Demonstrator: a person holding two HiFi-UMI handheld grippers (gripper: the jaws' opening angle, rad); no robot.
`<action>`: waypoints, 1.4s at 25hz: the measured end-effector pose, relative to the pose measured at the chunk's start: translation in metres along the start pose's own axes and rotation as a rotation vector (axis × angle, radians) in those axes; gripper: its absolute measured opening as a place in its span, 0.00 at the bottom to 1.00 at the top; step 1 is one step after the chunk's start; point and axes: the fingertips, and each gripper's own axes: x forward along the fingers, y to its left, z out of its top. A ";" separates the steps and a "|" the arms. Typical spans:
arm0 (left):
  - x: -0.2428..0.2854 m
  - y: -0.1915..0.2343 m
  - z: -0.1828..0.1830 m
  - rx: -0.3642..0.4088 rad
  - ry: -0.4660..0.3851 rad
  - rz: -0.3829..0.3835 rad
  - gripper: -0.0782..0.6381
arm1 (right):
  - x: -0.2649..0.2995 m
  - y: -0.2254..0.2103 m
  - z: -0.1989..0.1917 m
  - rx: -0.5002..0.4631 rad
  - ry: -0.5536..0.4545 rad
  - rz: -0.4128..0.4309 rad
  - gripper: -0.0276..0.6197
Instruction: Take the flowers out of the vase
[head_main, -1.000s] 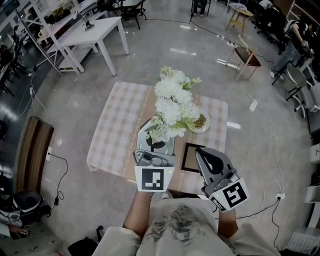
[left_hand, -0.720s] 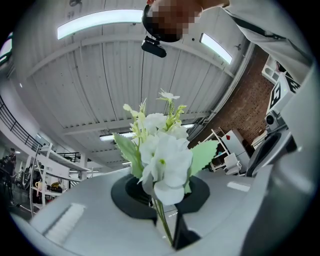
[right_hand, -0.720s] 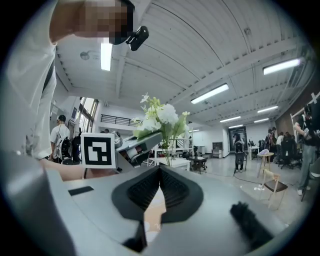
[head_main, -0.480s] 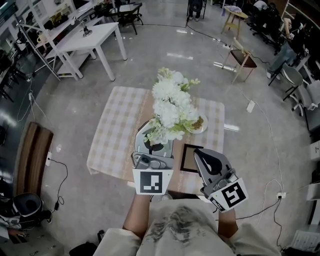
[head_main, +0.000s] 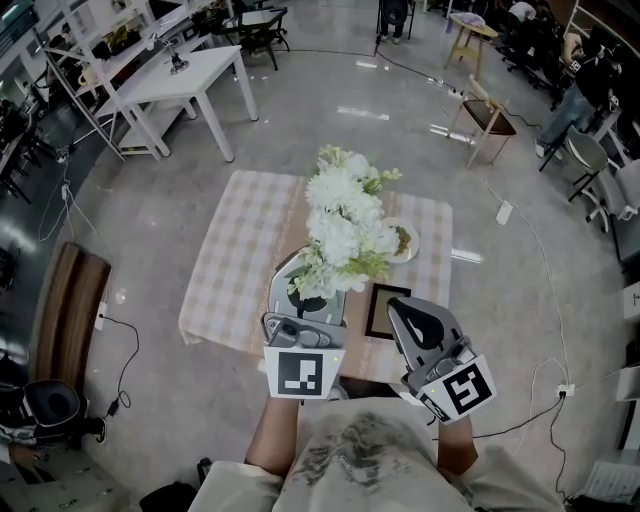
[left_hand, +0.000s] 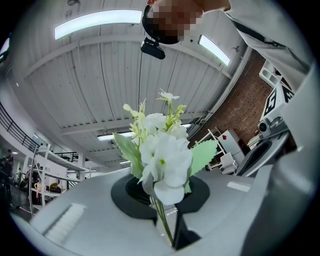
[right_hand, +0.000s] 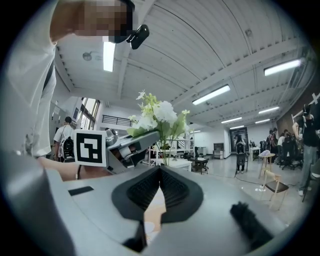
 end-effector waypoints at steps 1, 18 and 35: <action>-0.003 0.001 -0.002 0.001 0.006 -0.003 0.19 | 0.002 0.002 0.000 0.000 -0.001 0.001 0.07; -0.038 -0.001 -0.032 -0.023 0.098 -0.020 0.19 | 0.018 0.024 -0.001 0.006 0.004 0.049 0.07; -0.053 -0.005 -0.054 -0.055 0.140 -0.040 0.19 | 0.031 0.035 -0.008 0.000 0.024 0.066 0.07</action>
